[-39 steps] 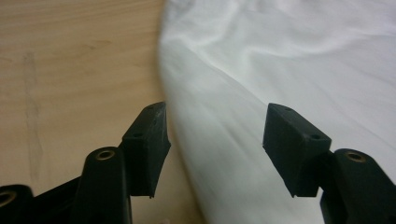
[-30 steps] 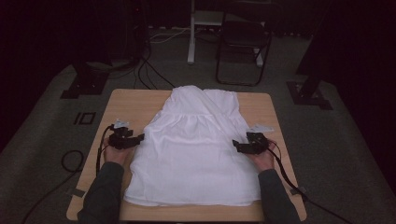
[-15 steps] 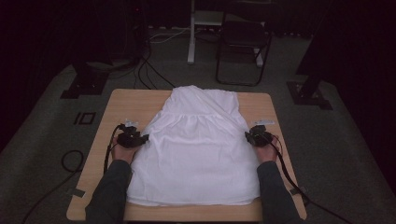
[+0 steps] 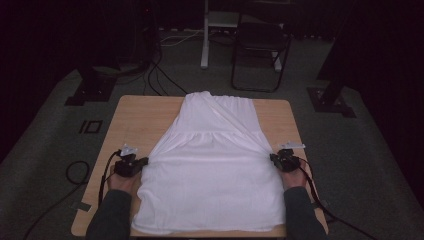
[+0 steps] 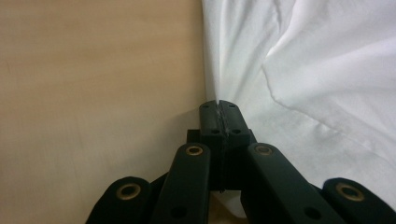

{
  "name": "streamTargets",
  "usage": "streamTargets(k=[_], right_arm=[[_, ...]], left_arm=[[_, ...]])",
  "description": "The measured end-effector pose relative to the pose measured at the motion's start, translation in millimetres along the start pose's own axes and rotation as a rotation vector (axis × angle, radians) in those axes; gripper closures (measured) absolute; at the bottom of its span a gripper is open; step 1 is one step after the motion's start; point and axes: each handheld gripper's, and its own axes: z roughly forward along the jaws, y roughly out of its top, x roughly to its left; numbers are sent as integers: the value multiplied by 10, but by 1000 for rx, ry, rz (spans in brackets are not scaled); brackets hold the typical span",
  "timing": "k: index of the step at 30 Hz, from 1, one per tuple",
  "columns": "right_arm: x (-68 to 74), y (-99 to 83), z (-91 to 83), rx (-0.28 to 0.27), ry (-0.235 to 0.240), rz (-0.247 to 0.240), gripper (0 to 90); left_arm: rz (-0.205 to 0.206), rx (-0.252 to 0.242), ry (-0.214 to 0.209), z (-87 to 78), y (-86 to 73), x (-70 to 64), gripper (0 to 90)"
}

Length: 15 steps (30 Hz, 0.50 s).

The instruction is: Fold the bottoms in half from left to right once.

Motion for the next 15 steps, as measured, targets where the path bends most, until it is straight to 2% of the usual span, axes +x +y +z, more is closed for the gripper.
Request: streamTargets(k=[2,4,5,8,12,13,14,15], right_arm=[[20,-127,-115,-4,20,-3,891],[31,-189,-176,-2,32,-8,891],[37,-252,-235,-2,44,-5,891],[80,-472,-431,-10,73,19,891],[128,-623,-601,14,91,23,890],[132,-642,-630,22,92,23,883],[138,-647,-650,27,94,22,825],[146,-630,-659,25,93,15,711]], left_arm=[[-14,6,-14,-129,-111,-56,900],[-2,11,-15,-190,-152,-96,900],[27,30,-15,-264,-215,-165,900],[55,61,-41,-390,-369,-300,900],[96,76,-46,-518,-446,-413,896],[102,66,-48,-538,-433,-419,876],[109,44,-43,-552,-408,-419,788],[116,22,-45,-561,-369,-409,680]])
